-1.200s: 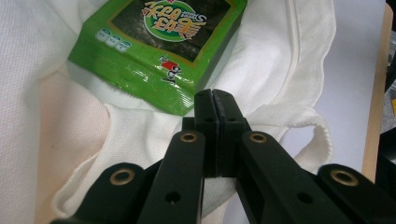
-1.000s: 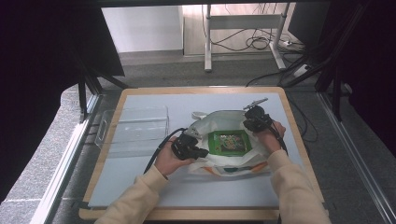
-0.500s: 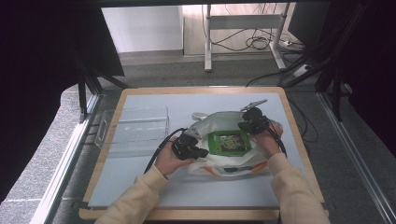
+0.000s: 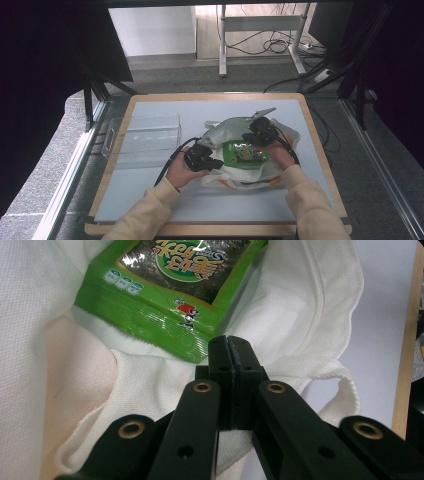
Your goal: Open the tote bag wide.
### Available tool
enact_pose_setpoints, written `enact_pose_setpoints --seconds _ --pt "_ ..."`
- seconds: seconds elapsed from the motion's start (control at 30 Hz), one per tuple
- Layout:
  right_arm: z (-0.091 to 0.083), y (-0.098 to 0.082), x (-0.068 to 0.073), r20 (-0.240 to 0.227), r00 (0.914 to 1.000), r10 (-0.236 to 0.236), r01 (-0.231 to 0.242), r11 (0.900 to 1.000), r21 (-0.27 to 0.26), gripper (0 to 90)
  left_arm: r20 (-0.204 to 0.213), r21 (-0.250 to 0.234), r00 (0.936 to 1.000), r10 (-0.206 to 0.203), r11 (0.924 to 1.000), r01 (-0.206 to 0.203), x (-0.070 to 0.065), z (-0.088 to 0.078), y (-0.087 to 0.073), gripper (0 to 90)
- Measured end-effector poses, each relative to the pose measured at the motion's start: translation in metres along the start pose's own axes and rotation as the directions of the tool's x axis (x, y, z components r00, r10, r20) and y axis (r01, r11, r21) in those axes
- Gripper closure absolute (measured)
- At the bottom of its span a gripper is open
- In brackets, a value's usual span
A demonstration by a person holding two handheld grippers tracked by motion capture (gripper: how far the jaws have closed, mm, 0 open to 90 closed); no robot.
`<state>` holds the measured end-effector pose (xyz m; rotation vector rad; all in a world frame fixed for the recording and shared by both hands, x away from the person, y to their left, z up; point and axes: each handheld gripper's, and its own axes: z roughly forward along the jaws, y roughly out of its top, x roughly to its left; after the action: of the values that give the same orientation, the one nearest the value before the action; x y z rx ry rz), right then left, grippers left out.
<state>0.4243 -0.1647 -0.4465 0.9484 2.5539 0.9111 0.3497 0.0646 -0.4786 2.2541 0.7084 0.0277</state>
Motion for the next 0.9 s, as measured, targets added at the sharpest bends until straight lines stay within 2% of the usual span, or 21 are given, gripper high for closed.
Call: enact_pose_setpoints --seconds 0.07,0.13,0.27,0.4,0.5,0.67,0.8,0.9 --pt "-0.002 0.003 0.002 -0.007 0.9999 -0.01 0.01 1.0 -0.003 89.2 -0.005 0.008 0.9999 0.014 0.9999 -0.014 0.001 -0.001 0.0 89.8" --pt "-0.004 0.006 0.005 -0.022 0.9998 0.0 0.0 1.0 -0.015 89.2 -0.002 -0.001 1.0 0.004 1.0 -0.004 0.001 -0.001 0.0 89.7" --pt "-0.003 0.014 0.016 -0.044 0.9983 -0.037 0.037 0.999 -0.011 89.2 -0.004 -0.007 1.0 0.004 1.0 -0.004 0.001 -0.002 0.0 89.8" --pt "0.016 0.019 0.029 -0.082 0.994 -0.072 0.074 0.997 0.014 89.2 -0.003 -0.009 1.0 0.0 1.0 0.0 0.001 -0.001 0.0 89.8" --pt "0.033 0.02 0.034 -0.116 0.991 -0.067 0.07 0.997 0.026 89.2 -0.003 -0.005 1.0 -0.001 1.0 0.001 0.001 -0.002 -0.001 89.7" --pt "0.058 0.019 0.038 -0.145 0.9876 -0.06 0.069 0.996 0.06 89.2 -0.003 -0.003 1.0 -0.003 1.0 0.003 0.002 -0.003 0.0 89.8" --pt "0.073 0.022 0.036 -0.133 0.9894 -0.058 0.068 0.995 0.073 89.2 -0.003 0.001 1.0 -0.001 1.0 0.001 0.002 -0.002 -0.001 89.8" --pt "0.079 0.025 0.03 -0.104 0.993 -0.056 0.063 0.996 0.066 89.2 -0.002 0.002 1.0 -0.003 1.0 0.003 0.002 -0.002 -0.001 89.8"
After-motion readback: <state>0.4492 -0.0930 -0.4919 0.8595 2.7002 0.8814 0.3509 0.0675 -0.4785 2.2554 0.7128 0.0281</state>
